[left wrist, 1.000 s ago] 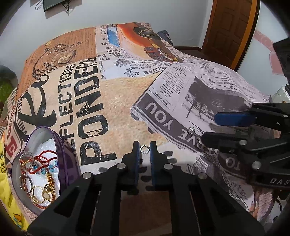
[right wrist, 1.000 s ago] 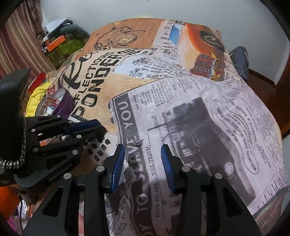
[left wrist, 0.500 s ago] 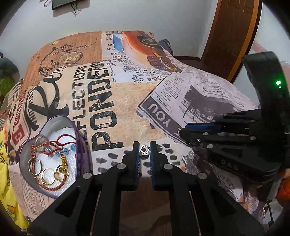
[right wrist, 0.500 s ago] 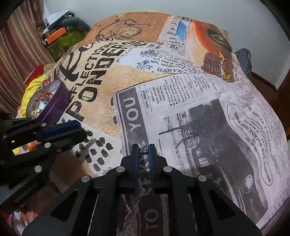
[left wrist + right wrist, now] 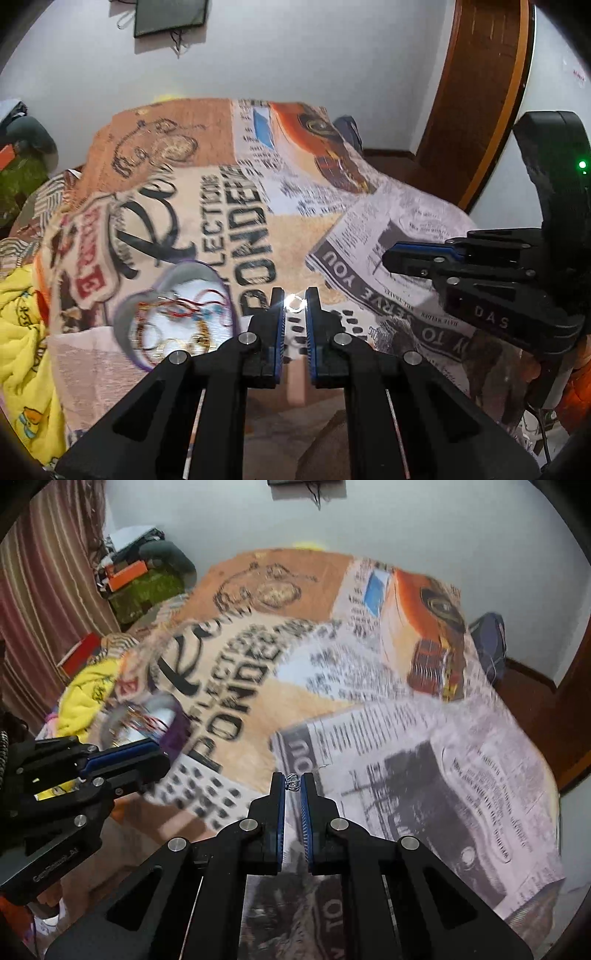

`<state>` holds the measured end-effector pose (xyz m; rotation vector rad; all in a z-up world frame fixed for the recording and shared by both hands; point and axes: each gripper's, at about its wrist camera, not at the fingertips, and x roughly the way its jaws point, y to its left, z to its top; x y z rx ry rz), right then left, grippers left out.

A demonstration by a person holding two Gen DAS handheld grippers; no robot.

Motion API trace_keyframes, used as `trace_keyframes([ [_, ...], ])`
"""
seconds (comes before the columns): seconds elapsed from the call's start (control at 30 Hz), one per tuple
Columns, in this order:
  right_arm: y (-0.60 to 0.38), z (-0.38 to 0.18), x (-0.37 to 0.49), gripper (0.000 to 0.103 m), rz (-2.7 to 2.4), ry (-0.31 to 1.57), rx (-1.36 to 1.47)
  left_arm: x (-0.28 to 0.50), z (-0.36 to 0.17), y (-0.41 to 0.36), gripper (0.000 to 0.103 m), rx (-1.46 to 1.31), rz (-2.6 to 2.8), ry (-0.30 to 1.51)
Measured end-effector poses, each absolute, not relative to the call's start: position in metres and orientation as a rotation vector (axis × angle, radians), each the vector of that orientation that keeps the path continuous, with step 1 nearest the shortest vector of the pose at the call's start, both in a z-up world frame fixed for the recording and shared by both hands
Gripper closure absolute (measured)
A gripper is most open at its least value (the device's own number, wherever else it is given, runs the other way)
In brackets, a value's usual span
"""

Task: Organize jewelry

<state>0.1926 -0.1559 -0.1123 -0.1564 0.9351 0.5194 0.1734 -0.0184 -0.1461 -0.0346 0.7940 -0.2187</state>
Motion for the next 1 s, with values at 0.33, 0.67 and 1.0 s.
trace_keyframes([
  [0.33,-0.122,-0.071,0.174,0.096,0.568,0.829,-0.157,0.143,-0.109,0.022,0.094,-0.059,-0.153,0.695],
  [0.67,-0.120,-0.066,0.180,0.094,0.562,0.854,-0.101,0.122,-0.100,0.054,0.094,-0.088,-0.107,0.664],
  [1.0,-0.142,-0.113,0.213,0.063,0.467,1.005,-0.083,0.125,-0.117,0.066,0.094,-0.130,-0.089,0.695],
])
